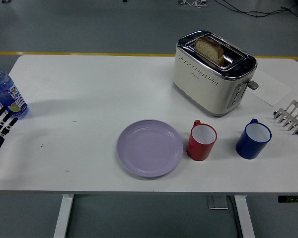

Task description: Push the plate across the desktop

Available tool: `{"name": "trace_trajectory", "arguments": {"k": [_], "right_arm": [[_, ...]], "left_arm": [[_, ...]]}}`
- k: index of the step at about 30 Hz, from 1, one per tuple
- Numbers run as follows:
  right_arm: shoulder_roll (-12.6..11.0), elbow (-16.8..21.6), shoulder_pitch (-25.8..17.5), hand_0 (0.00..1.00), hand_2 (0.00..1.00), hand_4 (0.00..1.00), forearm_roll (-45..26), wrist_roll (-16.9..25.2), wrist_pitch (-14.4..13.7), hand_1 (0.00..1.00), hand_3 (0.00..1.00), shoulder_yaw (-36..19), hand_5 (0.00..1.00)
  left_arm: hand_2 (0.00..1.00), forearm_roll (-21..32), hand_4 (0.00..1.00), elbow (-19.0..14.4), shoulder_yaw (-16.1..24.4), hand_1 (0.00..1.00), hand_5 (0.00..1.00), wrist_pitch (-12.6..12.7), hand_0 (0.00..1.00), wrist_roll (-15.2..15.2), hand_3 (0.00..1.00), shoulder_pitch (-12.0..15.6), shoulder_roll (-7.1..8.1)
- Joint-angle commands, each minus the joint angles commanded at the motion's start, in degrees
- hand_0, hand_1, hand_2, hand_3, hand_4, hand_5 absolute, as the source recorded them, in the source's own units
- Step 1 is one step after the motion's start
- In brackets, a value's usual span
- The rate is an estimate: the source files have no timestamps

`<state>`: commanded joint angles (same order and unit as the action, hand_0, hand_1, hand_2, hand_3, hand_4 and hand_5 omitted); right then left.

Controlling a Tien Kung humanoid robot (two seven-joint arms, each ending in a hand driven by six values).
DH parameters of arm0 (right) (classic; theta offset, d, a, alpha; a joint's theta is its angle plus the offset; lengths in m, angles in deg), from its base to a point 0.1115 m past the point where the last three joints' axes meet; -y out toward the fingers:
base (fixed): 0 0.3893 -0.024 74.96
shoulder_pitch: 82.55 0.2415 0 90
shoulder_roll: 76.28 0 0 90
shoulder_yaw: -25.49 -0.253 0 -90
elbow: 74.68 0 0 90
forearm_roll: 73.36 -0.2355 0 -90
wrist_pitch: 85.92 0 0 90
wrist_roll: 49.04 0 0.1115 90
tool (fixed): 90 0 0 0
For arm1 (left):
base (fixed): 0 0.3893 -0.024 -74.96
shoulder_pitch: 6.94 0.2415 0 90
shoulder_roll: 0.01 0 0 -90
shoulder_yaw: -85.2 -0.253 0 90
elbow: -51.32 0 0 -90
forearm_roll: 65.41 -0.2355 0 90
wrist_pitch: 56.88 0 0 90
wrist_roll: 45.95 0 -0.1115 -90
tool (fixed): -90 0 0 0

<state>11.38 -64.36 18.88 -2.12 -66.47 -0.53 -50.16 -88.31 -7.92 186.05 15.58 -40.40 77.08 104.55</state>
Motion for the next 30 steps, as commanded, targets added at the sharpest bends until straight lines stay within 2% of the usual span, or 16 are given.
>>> {"name": "trace_trajectory", "arguments": {"k": [30], "right_arm": [[0.01,0.00,-0.22,0.608,0.590,0.370,-0.08,-0.05,0.01,0.522,0.575,0.04,0.247]], "left_arm": [[0.649,-0.20,0.511,0.84,-0.44,0.652,0.998,0.00,0.574,0.00,0.636,-0.01,0.05]]}}
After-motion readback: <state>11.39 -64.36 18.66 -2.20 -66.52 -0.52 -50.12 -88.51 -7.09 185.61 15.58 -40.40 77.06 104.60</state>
